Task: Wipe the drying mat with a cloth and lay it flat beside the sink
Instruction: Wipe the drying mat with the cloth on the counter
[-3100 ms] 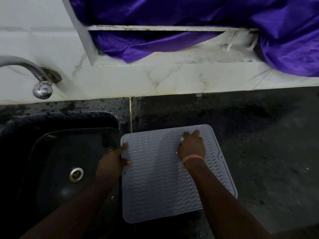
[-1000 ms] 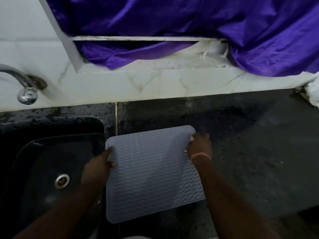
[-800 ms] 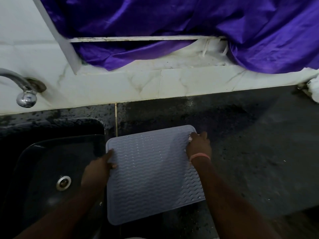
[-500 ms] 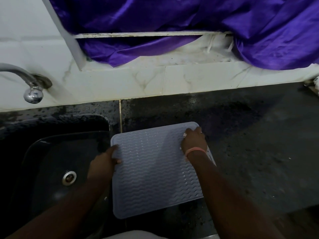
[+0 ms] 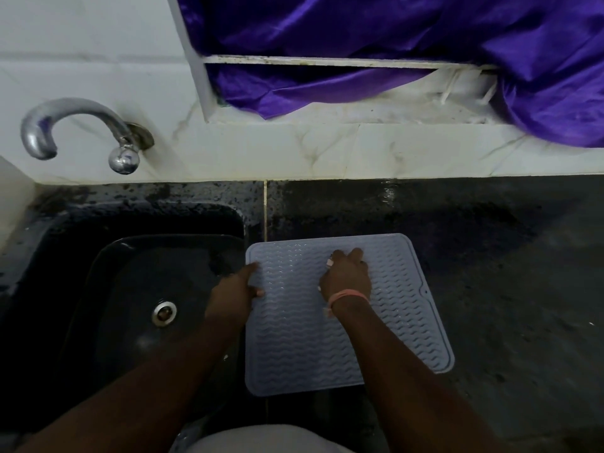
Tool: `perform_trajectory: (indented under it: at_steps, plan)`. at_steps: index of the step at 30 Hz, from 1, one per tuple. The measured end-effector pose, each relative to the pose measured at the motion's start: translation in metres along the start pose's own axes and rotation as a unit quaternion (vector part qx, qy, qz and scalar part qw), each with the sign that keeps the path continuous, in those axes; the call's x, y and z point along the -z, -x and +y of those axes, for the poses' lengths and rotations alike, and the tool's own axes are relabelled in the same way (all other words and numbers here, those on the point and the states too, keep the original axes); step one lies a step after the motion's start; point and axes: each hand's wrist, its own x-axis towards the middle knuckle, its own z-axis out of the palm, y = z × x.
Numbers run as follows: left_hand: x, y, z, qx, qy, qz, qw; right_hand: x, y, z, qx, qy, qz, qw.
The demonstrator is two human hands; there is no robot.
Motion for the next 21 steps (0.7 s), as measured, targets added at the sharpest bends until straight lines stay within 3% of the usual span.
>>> perform_trajectory:
  at_steps: [21]
  plan:
    - [0.001,0.005,0.006,-0.007,-0.013,0.034,0.999,-0.033,0.025,-0.067,0.158,0.02,-0.043,0.986]
